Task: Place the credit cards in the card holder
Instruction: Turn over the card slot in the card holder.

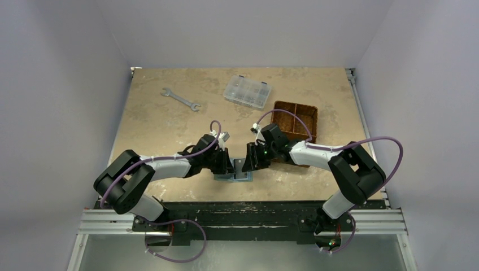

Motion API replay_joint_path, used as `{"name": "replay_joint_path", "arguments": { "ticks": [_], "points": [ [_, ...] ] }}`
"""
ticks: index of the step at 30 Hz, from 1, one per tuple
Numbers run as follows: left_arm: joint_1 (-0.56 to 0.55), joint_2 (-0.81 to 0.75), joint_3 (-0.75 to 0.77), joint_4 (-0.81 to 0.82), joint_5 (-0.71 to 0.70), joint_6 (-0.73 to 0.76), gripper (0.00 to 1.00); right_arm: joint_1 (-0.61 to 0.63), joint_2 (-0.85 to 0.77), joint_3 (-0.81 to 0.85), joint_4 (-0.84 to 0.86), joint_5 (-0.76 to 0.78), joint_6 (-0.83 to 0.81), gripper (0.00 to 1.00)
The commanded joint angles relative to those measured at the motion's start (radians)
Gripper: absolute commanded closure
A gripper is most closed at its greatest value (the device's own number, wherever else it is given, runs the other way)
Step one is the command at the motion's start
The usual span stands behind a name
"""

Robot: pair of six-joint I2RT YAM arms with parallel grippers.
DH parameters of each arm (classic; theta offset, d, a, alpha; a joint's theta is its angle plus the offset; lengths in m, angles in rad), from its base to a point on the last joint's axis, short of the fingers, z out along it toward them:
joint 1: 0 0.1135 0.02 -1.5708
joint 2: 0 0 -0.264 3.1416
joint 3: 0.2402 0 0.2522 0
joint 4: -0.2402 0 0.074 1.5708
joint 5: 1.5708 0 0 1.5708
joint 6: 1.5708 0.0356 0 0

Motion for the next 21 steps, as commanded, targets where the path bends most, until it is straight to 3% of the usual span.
{"name": "replay_joint_path", "arguments": {
  "ticks": [1,21],
  "points": [
    [-0.003,0.020,-0.031,-0.016,-0.038,0.015,1.00,-0.003,-0.013,-0.010,-0.012,0.026,-0.016,0.56],
    [-0.002,-0.042,-0.027,-0.006,-0.011,-0.008,1.00,0.005,-0.014,-0.034,0.178,-0.148,0.092,0.58]
  ]
}}
